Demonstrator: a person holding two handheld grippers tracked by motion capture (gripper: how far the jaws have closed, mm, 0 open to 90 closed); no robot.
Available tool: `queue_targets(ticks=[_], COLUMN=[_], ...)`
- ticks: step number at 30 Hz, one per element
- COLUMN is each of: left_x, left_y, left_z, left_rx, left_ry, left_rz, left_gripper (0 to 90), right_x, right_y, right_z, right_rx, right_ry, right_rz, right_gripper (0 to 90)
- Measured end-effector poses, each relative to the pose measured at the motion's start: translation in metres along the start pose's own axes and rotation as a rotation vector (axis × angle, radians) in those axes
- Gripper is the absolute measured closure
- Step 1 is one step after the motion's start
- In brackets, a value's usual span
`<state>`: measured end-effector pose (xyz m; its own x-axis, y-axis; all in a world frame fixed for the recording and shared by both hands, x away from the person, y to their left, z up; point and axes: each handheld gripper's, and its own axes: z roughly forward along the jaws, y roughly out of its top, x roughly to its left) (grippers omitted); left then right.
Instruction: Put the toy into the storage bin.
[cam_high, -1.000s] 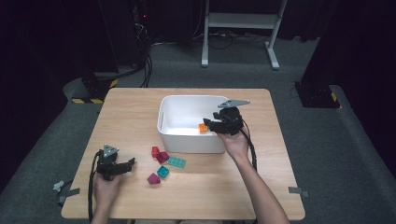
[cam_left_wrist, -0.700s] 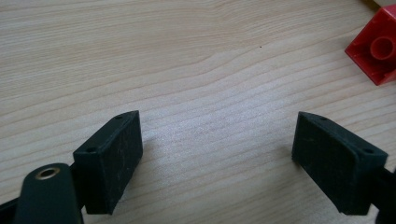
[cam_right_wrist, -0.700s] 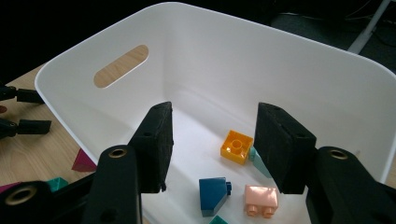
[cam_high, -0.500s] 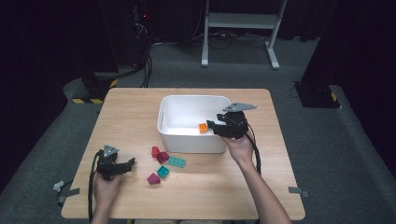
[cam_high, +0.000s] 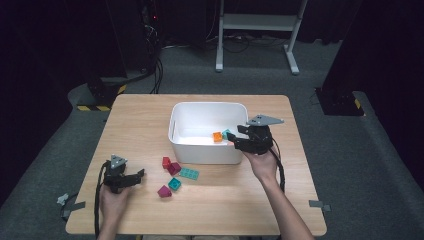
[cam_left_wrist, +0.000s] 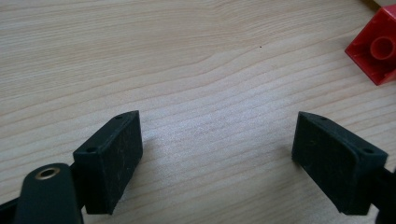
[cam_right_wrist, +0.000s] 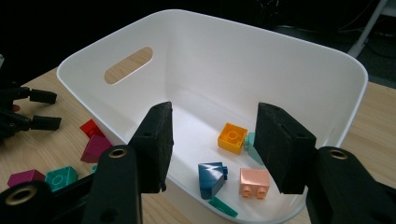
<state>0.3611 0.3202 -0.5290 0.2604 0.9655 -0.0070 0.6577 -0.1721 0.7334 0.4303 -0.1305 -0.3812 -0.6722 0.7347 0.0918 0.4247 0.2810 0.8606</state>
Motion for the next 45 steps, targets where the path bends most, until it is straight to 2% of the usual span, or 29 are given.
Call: queue_targets(ticks=[11,24,28,34,45], left_x=[0.0,0.0,0.0,0.0,0.0], left_y=[0.0,0.0,0.0,0.0,0.0], left_z=[0.0,0.0,0.0,0.0,0.0], left_rx=[0.001,0.001,0.0,0.001,0.001], left_ry=[0.0,0.001,0.001,0.001,0.002], left_rz=[0.001,0.001,0.001,0.0,0.0], left_gripper=[16.4,16.4,16.4,16.5,16.5], right_x=[0.006,0.016,0.019,0.023,0.025], right_y=[-0.011,-0.026,-0.037,-0.058,-0.101], right_z=[-0.019,-0.038,-0.045,-0.042,-0.035], right_rx=[-0.032,-0.028,-0.043,-0.024,0.025], right_ry=[0.003,-0.002,-0.001,0.009,-0.037], right_rz=[-0.013,-0.036,-0.031,-0.019,-0.017], right_gripper=[47.9,48.0,48.1,48.1,47.9])
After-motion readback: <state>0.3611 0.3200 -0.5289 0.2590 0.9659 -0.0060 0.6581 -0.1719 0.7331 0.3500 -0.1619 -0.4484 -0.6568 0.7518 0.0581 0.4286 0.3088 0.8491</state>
